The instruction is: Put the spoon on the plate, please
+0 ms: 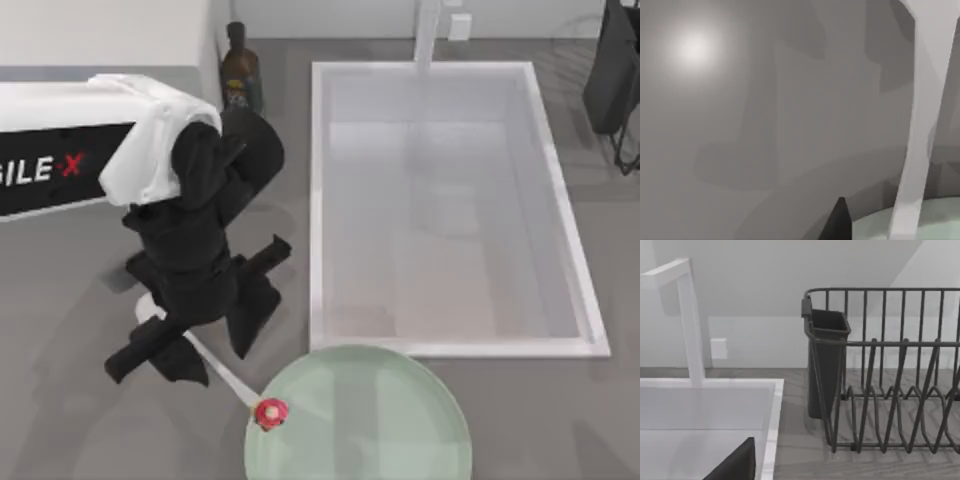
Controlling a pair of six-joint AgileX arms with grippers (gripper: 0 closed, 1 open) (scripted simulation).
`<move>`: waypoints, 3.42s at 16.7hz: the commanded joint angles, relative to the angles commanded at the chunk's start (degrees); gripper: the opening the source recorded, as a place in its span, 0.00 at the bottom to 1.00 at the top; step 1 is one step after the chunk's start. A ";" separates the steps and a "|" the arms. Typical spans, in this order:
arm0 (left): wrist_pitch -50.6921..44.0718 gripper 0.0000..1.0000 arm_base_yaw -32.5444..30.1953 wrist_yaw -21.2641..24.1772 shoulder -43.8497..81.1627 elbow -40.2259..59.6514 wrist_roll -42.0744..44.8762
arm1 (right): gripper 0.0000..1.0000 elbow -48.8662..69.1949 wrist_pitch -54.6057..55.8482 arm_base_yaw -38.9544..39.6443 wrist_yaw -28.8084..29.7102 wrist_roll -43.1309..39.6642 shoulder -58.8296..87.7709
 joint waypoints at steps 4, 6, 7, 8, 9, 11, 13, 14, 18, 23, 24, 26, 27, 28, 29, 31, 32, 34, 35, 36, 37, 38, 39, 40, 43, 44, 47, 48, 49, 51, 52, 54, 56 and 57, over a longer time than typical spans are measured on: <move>-0.68 0.00 -9.26 -0.62 2.49 2.46 -27.42 | 1.00 0.00 0.00 0.00 0.00 0.00 0.00; -1.18 0.00 -13.34 -1.54 3.58 3.88 -38.85 | 1.00 0.00 0.00 0.00 0.00 0.00 0.00; -1.47 0.00 -15.16 -2.17 3.99 4.63 -43.84 | 1.00 0.00 0.00 0.00 0.00 0.00 0.00; -1.76 0.00 -16.86 -2.88 4.30 5.37 -48.50 | 1.00 0.00 0.00 0.00 0.00 0.00 0.00; -2.06 0.00 -18.44 -3.65 4.50 6.10 -52.83 | 1.00 0.00 0.00 0.00 0.00 0.00 0.00; -2.66 0.00 -21.13 -5.30 4.59 7.52 -60.39 | 1.00 0.00 0.00 0.00 0.00 0.00 0.00; -3.19 0.00 -23.19 -6.87 4.44 8.90 -66.38 | 1.00 0.00 0.00 0.00 0.00 0.00 0.00; -3.40 0.00 -23.97 -7.54 4.33 9.53 -68.72 | 1.00 0.00 0.00 0.00 0.00 0.00 0.00; -3.69 0.00 -25.02 -8.60 4.09 10.53 -71.97 | 1.00 0.00 0.00 0.00 0.00 0.00 0.00; -3.59 0.00 -24.75 -8.51 4.21 10.38 -71.81 | 1.00 0.00 0.00 0.00 0.00 0.00 0.00; -3.45 0.00 -24.89 -8.40 4.24 10.35 -71.79 | 1.00 0.00 0.00 0.00 0.00 0.00 0.00; -2.73 0.00 -25.51 -7.90 4.28 10.20 -71.64 | 1.00 0.00 0.00 0.00 0.00 0.00 0.00; -2.21 0.00 -25.93 -7.57 4.25 10.08 -71.49 | 1.00 0.00 0.00 0.00 0.00 0.00 0.00; -1.59 0.00 -26.40 -7.21 4.19 9.95 -71.30 | 1.00 0.00 0.00 0.00 0.00 0.00 0.00; -0.90 0.00 -26.90 -6.83 4.08 9.80 -71.07 | 1.00 0.00 0.00 0.00 0.00 0.00 0.00; 0.62 0.00 -27.92 -6.08 3.77 9.46 -70.50 | 1.00 0.00 0.00 0.00 0.00 0.00 0.00; 1.40 0.00 -28.40 -5.74 3.60 9.29 -70.22 | 1.00 0.00 0.00 0.00 0.00 0.00 0.00; 2.86 0.00 -29.21 -5.20 3.31 9.00 -69.81 | 1.00 0.00 0.00 0.00 0.00 0.00 0.00; 3.52 0.00 -29.50 -5.03 3.19 8.88 -69.70 | 1.00 0.00 0.00 0.00 0.00 0.00 0.00; 4.12 0.00 -29.70 -4.92 3.08 8.78 -69.63 | 1.00 0.00 0.00 0.00 0.00 0.00 0.00; 4.66 0.00 -29.81 -4.88 2.98 8.67 -69.59 | 1.00 0.00 0.00 0.00 0.00 0.00 0.00; 5.14 0.00 -29.85 -4.91 2.90 8.57 -69.60 | 1.00 0.00 0.00 0.00 0.00 0.00 0.00; 5.55 0.00 -29.82 -4.98 2.83 8.48 -69.63 | 1.00 0.00 0.00 0.00 0.00 0.00 0.00; 5.90 0.00 -29.73 -5.10 2.80 8.38 -69.70 | 1.00 0.00 0.00 0.00 0.00 0.00 0.00; 6.48 0.00 -29.01 -5.75 2.94 7.98 -70.08 | 1.00 0.00 0.00 0.00 0.00 0.00 0.00; 6.53 0.00 -28.65 -6.05 3.05 7.81 -70.27 | 1.00 0.00 0.00 0.00 0.00 0.00 0.00; 6.31 0.00 -27.35 -7.10 3.86 7.27 -71.02 | 1.00 0.00 0.00 0.00 0.00 0.00 0.00; 6.14 0.00 -26.88 -7.47 4.32 7.05 -71.25 | 1.00 0.00 0.00 0.00 0.00 0.00 0.00; 5.96 0.00 -26.42 -7.83 4.85 6.77 -71.46 | 1.00 0.00 0.00 0.00 0.00 0.00 0.00; 5.73 0.00 -25.59 -8.38 6.05 5.88 -71.75 | 1.00 0.00 0.00 0.00 0.00 0.00 0.00; 5.72 0.00 -25.27 -8.53 6.73 5.28 -71.85 | 1.00 0.00 0.00 0.00 0.00 0.00 0.00; 5.81 0.00 -25.02 -8.58 7.56 4.50 -71.91 | 1.00 0.00 0.00 0.00 0.00 0.00 0.00; 5.81 0.00 -25.02 -8.58 7.56 4.50 -71.91 | 1.00 0.00 0.00 0.00 0.00 0.00 0.00; 5.81 0.00 -25.02 -8.58 7.56 4.50 -71.91 | 1.00 0.00 0.00 0.00 0.00 0.00 0.00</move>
